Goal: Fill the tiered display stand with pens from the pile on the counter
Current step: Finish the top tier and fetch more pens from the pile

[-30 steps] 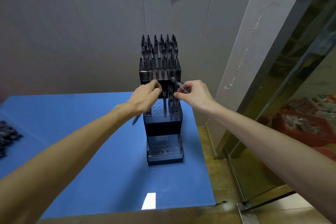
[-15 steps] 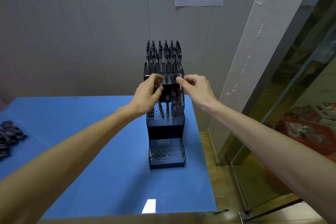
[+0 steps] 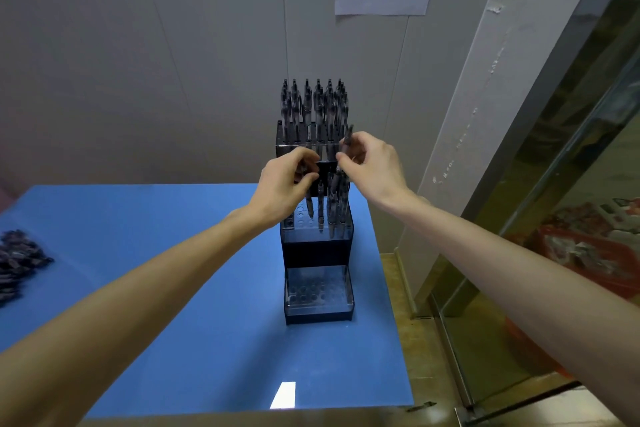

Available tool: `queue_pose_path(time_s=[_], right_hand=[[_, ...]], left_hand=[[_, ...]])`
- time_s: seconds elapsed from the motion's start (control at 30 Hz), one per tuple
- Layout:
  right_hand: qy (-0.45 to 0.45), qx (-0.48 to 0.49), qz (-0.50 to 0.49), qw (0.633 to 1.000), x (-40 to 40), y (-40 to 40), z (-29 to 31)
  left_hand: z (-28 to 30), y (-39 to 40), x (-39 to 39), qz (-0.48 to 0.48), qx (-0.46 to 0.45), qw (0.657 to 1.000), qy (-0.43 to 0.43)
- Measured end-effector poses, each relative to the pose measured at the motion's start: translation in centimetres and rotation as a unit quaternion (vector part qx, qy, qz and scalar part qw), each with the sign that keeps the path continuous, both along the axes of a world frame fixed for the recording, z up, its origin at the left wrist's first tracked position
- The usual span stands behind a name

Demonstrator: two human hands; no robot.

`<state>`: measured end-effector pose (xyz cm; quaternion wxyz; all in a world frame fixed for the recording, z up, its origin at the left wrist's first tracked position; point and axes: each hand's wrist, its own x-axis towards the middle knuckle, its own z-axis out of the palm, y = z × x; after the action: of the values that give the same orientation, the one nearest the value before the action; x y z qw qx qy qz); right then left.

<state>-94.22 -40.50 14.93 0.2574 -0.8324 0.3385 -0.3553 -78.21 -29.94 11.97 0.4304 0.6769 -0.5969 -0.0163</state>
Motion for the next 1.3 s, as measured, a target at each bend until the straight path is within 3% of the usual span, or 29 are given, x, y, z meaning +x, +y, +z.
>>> queue_pose_path(time_s=[0.23, 0.6, 1.0, 1.3], right_hand=[[0.103, -0.036, 0.012, 0.994, -0.1, 0.2, -0.7], [0.107, -0.052, 0.019, 0.993, 0.0, -0.5, -0.9], [0.206, -0.036, 0.065, 0.976, -0.2, -1.2, 0.5], [0.228, -0.019, 0.081, 0.97, 0.7, -1.4, 0.1]], left_hand=[[-0.4, 0.1, -0.2, 0.008, 0.013, 0.999, 0.044], [-1.1, 0.2, -0.4, 0.022, 0.031, 0.994, 0.1], [-1.7, -0.1, 0.2, 0.028, 0.053, 0.996, 0.071], [-1.8, 0.0, 0.5, 0.053, 0.056, 0.994, 0.072]])
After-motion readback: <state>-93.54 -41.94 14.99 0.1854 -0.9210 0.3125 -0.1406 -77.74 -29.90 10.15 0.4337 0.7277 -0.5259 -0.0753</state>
